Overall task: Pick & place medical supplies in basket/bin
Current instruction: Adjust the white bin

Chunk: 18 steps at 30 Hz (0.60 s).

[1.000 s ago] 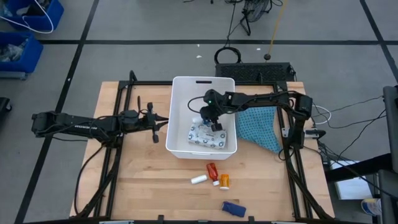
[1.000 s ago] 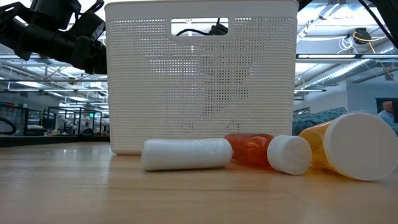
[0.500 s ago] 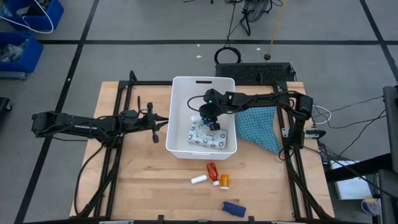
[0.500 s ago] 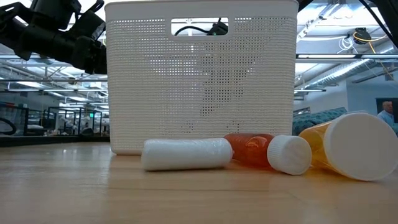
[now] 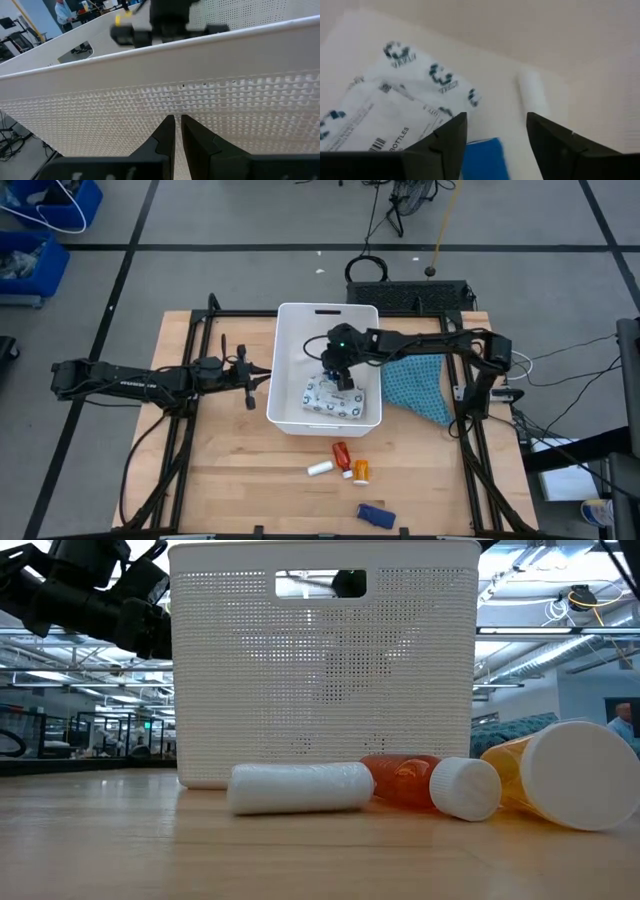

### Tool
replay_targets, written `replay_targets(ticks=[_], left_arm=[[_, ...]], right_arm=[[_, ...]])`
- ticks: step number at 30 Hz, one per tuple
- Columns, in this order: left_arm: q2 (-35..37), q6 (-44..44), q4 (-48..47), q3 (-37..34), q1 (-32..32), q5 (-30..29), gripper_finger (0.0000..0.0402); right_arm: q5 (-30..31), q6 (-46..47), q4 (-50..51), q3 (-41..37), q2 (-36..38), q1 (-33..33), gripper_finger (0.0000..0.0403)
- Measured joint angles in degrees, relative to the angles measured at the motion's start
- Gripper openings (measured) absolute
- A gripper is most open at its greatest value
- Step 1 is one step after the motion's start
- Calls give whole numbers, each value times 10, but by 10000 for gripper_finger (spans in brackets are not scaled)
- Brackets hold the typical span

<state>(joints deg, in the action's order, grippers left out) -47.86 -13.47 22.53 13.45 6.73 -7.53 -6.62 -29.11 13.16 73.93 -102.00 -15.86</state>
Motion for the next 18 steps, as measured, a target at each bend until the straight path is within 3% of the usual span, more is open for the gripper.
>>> replay_targets(ticks=[7, 11, 15, 18], left_arm=[[0, 0, 0, 0, 0, 0, 37], [0, 0, 0, 0, 0, 0, 37], [0, 0, 0, 0, 0, 0, 37], [0, 0, 0, 0, 0, 0, 37]], right_arm=[[17, 2, -2, 0, 115, 6, 177], [-18, 15, 16, 0, 206, 21, 118], [-26, 15, 62, 0, 301, 44, 29], [-24, 27, 96, -1, 372, 57, 10]])
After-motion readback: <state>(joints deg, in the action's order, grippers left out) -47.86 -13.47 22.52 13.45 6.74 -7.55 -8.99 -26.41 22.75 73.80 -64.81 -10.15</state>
